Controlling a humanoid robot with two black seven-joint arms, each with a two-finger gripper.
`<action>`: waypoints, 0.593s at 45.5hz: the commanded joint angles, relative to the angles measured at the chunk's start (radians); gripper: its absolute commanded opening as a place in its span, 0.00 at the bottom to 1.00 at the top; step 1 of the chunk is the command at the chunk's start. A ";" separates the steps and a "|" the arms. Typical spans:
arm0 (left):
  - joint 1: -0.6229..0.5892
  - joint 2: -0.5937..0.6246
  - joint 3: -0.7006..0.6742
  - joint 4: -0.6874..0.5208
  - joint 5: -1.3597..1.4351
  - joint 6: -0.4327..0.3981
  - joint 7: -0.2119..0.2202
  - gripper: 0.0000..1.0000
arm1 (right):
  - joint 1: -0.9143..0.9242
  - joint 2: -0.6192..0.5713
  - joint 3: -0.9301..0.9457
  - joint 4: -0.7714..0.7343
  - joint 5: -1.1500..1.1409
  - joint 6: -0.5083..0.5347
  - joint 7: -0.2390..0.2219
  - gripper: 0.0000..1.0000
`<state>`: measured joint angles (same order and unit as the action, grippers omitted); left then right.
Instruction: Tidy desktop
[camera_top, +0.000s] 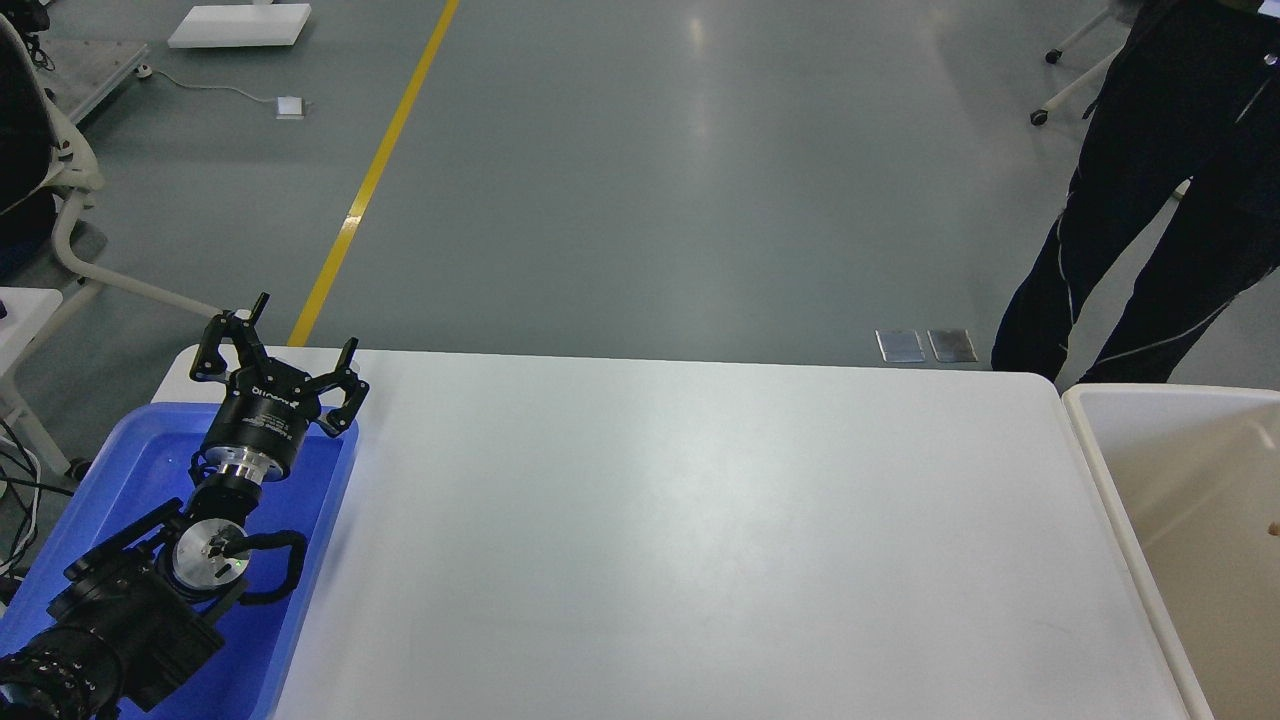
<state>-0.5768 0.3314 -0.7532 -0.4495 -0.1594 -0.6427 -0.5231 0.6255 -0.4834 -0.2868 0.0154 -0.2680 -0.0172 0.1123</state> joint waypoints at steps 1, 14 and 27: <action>0.000 0.000 0.000 0.000 0.000 0.000 0.000 1.00 | -0.053 0.069 0.032 0.000 0.006 -0.029 -0.016 0.00; 0.000 0.000 0.000 0.000 0.000 0.000 0.000 1.00 | -0.061 0.078 0.040 0.000 0.013 -0.035 -0.016 0.00; 0.000 0.000 0.000 0.000 0.000 0.000 0.000 1.00 | -0.058 0.078 0.040 0.000 0.013 -0.035 -0.016 0.00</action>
<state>-0.5768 0.3313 -0.7532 -0.4495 -0.1595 -0.6427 -0.5232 0.5690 -0.4094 -0.2497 0.0154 -0.2561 -0.0496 0.0976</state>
